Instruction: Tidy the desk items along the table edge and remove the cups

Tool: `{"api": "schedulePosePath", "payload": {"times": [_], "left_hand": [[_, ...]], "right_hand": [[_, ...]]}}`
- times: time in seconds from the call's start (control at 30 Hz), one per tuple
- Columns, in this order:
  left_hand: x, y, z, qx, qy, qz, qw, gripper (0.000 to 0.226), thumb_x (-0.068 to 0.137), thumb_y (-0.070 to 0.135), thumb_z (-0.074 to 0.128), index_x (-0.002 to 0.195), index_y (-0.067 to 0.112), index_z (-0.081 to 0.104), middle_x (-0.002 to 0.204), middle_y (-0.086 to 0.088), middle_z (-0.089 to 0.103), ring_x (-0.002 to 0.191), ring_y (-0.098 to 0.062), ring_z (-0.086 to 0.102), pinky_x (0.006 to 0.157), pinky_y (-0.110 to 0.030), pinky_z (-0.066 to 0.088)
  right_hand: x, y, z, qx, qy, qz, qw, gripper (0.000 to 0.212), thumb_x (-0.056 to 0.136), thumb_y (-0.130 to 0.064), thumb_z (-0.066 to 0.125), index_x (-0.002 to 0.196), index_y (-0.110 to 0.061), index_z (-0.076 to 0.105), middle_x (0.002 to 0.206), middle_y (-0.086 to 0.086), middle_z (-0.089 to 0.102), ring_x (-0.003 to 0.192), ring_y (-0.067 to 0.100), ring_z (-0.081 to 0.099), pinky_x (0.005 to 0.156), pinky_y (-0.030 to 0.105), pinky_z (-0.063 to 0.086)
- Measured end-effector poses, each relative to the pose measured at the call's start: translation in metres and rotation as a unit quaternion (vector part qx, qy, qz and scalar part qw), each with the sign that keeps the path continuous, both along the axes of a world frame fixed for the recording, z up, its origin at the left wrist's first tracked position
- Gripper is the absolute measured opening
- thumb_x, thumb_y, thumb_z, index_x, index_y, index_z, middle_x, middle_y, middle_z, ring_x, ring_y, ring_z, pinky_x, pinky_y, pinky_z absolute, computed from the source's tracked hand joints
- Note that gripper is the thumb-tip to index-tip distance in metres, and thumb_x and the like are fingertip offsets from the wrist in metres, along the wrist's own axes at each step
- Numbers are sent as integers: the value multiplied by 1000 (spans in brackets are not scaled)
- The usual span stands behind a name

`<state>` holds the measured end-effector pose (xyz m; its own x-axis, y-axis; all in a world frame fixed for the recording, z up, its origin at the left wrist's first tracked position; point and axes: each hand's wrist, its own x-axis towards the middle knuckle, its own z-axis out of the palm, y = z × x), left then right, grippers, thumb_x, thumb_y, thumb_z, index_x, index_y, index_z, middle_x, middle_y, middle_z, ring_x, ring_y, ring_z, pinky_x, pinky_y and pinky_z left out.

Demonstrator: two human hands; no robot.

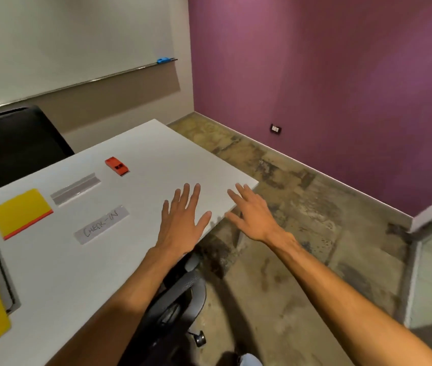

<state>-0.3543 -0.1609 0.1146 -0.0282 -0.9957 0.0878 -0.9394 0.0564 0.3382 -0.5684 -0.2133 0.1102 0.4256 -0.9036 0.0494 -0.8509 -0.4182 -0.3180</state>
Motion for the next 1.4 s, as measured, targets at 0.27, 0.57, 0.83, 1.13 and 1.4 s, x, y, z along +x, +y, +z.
{"api": "schedulePosePath", "payload": {"times": [0.27,0.57,0.83,1.13,1.4], "left_hand": [[-146,-107,-1,-13,-10,-83,996,75,95,66,18,156,32,-10,165,-1,-9,153,-24,-5,121,-50,1],[-263,-213,-4,-26,5,-74,997,73,97,63,25,157,32,-5,165,-1,-5,152,-23,-6,121,-52,3],[-303,-311,-18,-7,16,-70,997,72,96,66,23,155,37,-6,165,2,-7,152,-20,-8,121,-53,-2],[-314,-472,-46,-16,-21,-42,999,74,97,64,28,157,28,4,165,-5,3,152,-30,3,119,-59,12],[-286,-603,-48,-3,21,8,1000,74,97,64,26,157,32,-4,166,-1,-5,152,-26,-5,121,-53,2]], "right_hand": [[-137,-69,0,-9,-5,-79,997,71,98,-48,48,157,-22,20,166,6,8,153,26,2,121,53,15],[-272,-164,-6,11,14,-94,995,70,98,-48,46,157,-25,16,166,6,4,153,24,-2,122,51,11],[-329,-261,-9,22,-9,-107,994,69,99,-44,45,158,-28,12,166,0,-3,152,17,-9,123,47,1],[-347,-431,-29,2,29,-87,996,68,100,-46,45,157,-25,14,166,6,4,153,23,-2,123,50,7],[-325,-594,-23,12,51,-33,998,68,100,-47,43,157,-24,15,166,9,6,153,27,2,120,51,7]]}}
